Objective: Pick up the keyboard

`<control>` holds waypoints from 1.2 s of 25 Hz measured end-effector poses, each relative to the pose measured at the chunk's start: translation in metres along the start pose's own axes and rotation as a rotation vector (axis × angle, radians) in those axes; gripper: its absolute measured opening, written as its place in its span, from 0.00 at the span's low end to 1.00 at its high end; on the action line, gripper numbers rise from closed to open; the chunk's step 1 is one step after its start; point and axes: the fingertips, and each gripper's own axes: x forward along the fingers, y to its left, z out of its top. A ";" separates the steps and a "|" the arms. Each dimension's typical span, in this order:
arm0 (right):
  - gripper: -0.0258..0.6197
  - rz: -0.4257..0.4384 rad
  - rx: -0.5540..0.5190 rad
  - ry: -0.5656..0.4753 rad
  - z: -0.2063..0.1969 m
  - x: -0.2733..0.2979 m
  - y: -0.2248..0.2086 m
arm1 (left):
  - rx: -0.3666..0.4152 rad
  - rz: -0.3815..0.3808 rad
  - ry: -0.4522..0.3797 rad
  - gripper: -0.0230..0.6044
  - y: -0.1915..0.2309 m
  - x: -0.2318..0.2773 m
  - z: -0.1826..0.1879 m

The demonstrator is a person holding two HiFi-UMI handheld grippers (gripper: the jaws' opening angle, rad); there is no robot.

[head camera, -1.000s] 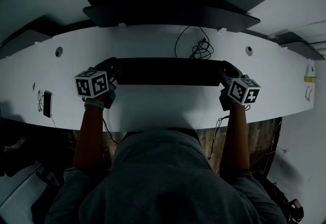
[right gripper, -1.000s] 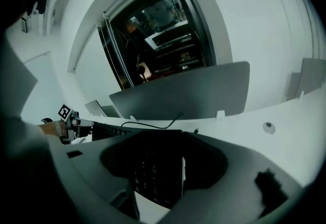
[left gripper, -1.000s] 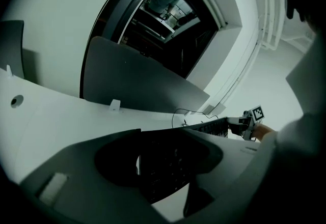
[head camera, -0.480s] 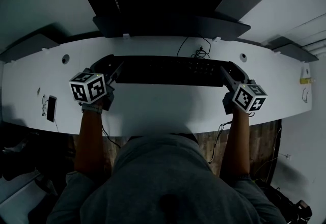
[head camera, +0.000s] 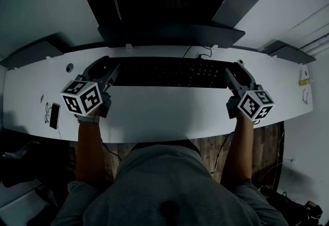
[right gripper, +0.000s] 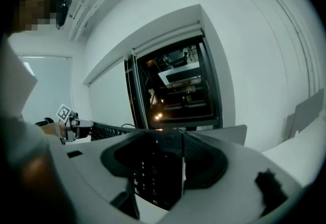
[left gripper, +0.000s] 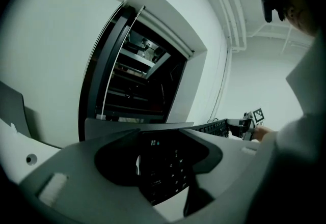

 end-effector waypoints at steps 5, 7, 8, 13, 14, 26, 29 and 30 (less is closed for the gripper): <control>0.41 0.021 -0.032 -0.066 0.034 -0.010 0.001 | 0.038 0.010 -0.059 0.37 -0.018 -0.010 0.033; 0.41 0.028 -0.043 -0.090 0.050 -0.013 -0.010 | 0.049 0.017 -0.076 0.37 -0.028 -0.004 0.047; 0.41 0.031 -0.048 -0.102 0.058 -0.015 -0.014 | 0.055 0.019 -0.084 0.37 -0.033 -0.002 0.055; 0.41 0.062 -0.058 -0.153 0.097 -0.025 -0.020 | 0.095 0.042 -0.125 0.37 -0.058 -0.011 0.096; 0.41 0.070 -0.061 -0.160 0.100 -0.026 -0.019 | 0.101 0.048 -0.135 0.37 -0.060 -0.014 0.099; 0.41 0.105 -0.122 -0.253 0.129 -0.041 -0.002 | 0.147 0.066 -0.239 0.37 -0.074 -0.042 0.120; 0.41 0.112 -0.128 -0.273 0.148 -0.044 -0.009 | 0.162 0.070 -0.257 0.37 -0.084 -0.039 0.139; 0.41 0.113 -0.133 -0.279 0.154 -0.045 -0.010 | 0.165 0.071 -0.262 0.37 -0.086 -0.039 0.144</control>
